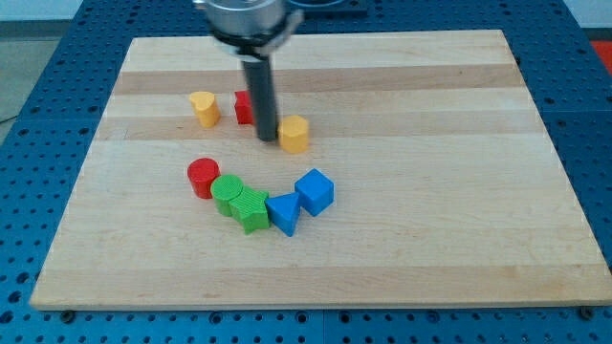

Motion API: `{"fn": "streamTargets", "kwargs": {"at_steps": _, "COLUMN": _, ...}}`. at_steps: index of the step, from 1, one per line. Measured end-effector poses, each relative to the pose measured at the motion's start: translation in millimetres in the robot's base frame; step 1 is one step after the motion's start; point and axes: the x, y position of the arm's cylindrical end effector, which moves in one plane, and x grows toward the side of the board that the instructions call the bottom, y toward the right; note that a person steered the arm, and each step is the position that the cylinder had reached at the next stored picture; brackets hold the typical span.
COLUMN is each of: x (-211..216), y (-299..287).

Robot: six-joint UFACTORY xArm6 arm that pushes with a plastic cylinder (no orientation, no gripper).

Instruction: Place the hexagon at the top right side of the blue cube

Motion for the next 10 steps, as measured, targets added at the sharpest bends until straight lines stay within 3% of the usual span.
{"fn": "streamTargets", "kwargs": {"at_steps": 1, "x": 6.0, "y": 28.8}}
{"fn": "streamTargets", "kwargs": {"at_steps": 3, "x": -14.8, "y": 30.2}}
{"fn": "streamTargets", "kwargs": {"at_steps": 5, "x": 31.4, "y": 71.7}}
{"fn": "streamTargets", "kwargs": {"at_steps": 6, "x": 5.4, "y": 73.1}}
{"fn": "streamTargets", "kwargs": {"at_steps": 7, "x": -16.3, "y": 122.9}}
{"fn": "streamTargets", "kwargs": {"at_steps": 8, "x": 2.8, "y": 184.7}}
{"fn": "streamTargets", "kwargs": {"at_steps": 9, "x": 26.1, "y": 182.3}}
{"fn": "streamTargets", "kwargs": {"at_steps": 10, "x": 31.7, "y": 138.7}}
